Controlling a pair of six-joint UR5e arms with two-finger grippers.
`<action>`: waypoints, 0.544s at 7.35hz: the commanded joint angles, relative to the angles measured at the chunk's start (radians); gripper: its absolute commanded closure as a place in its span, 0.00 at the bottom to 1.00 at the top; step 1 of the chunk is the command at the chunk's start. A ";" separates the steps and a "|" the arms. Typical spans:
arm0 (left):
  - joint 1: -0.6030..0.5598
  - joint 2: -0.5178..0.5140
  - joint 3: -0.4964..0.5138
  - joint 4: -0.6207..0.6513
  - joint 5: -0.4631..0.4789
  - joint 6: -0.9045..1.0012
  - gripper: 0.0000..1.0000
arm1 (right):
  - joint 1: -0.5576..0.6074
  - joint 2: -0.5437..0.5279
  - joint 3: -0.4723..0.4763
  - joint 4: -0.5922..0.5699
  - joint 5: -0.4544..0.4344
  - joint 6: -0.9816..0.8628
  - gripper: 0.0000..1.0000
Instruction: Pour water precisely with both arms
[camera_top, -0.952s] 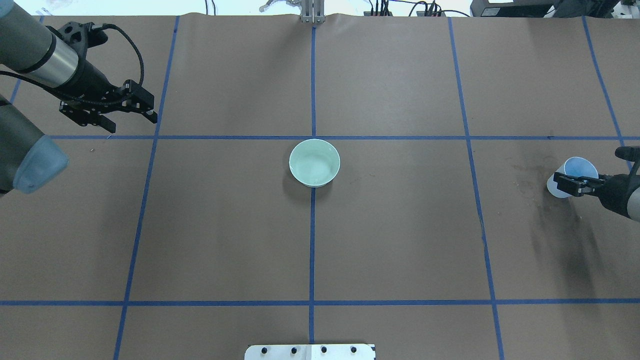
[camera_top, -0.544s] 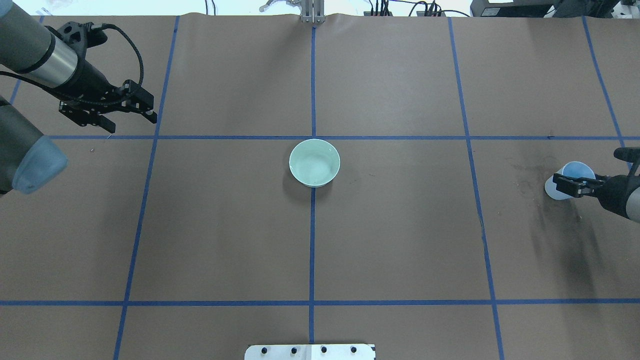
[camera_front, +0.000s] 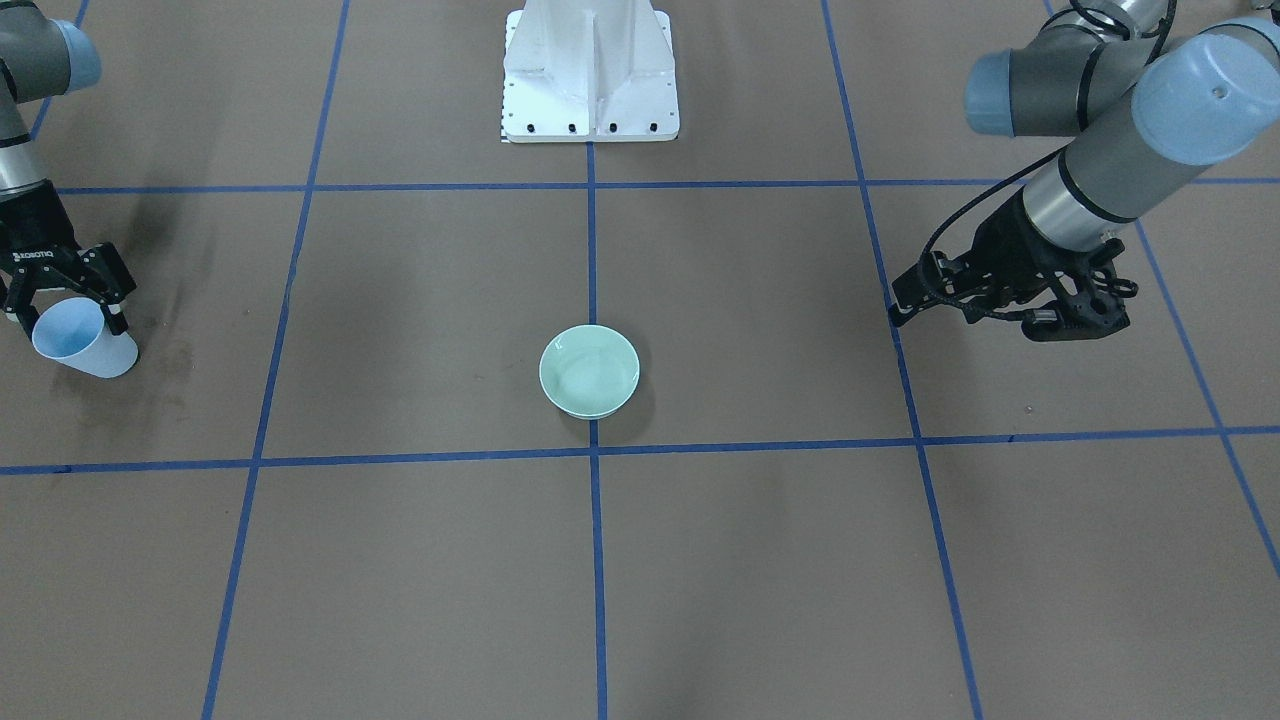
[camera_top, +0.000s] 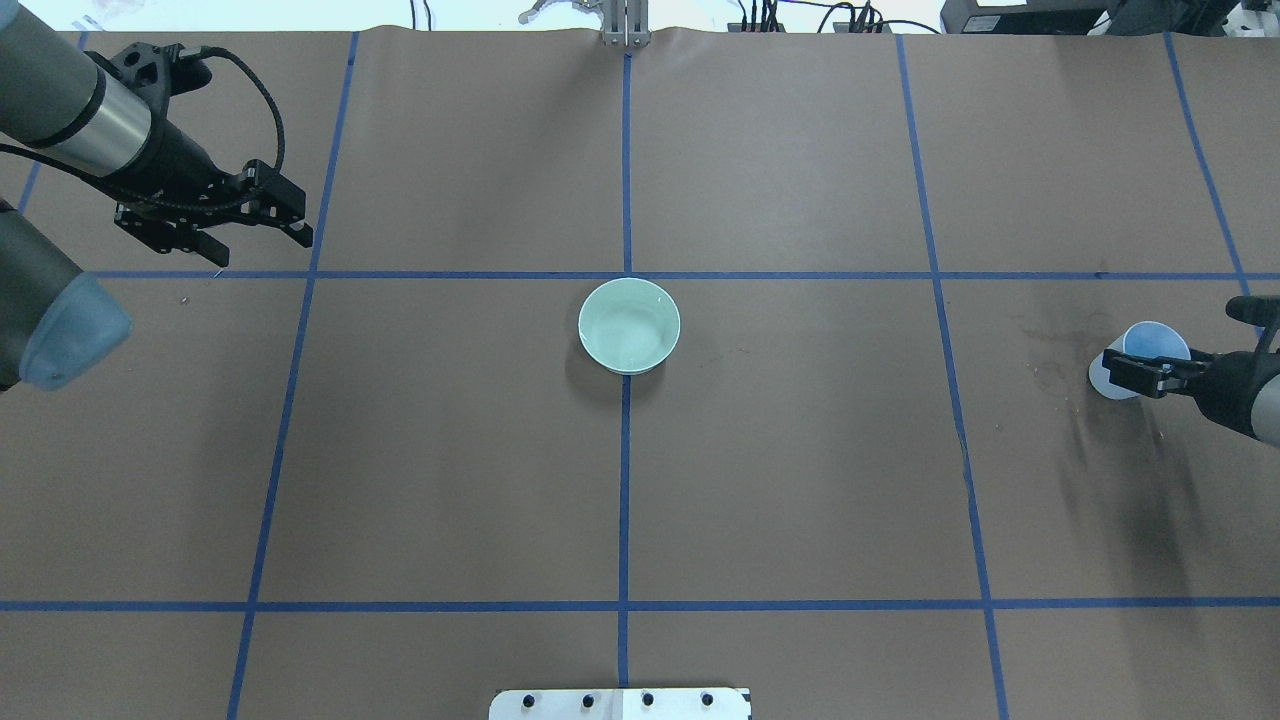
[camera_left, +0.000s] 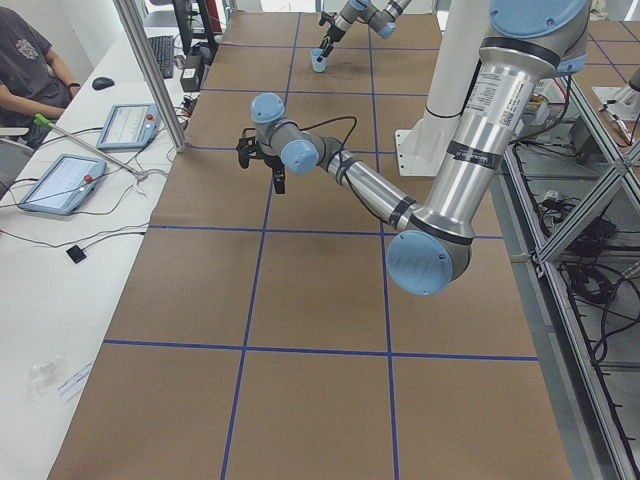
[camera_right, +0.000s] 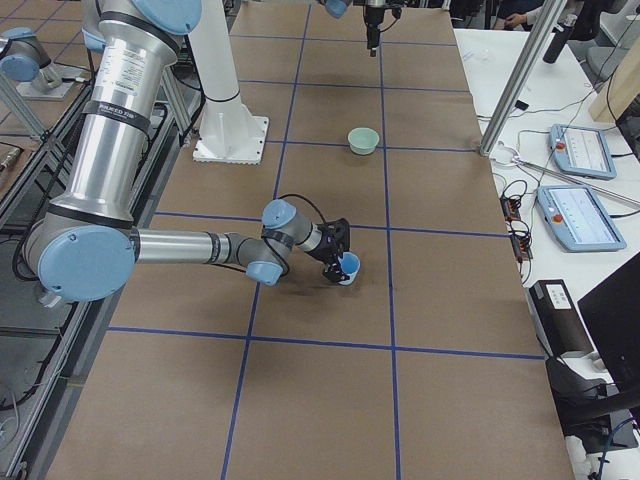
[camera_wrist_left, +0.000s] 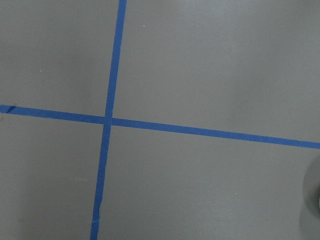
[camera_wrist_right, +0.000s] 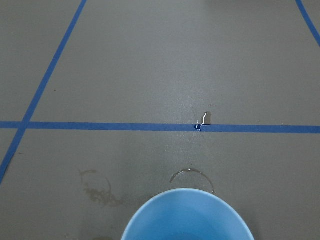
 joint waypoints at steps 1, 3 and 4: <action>0.000 0.000 0.001 0.000 0.000 0.000 0.00 | 0.003 -0.023 0.027 0.001 0.001 -0.008 0.01; 0.006 -0.006 0.010 0.000 0.002 -0.017 0.00 | 0.006 -0.058 0.067 0.001 0.012 -0.017 0.01; 0.028 -0.024 0.018 0.000 0.005 -0.053 0.00 | 0.016 -0.070 0.093 0.001 0.026 -0.025 0.01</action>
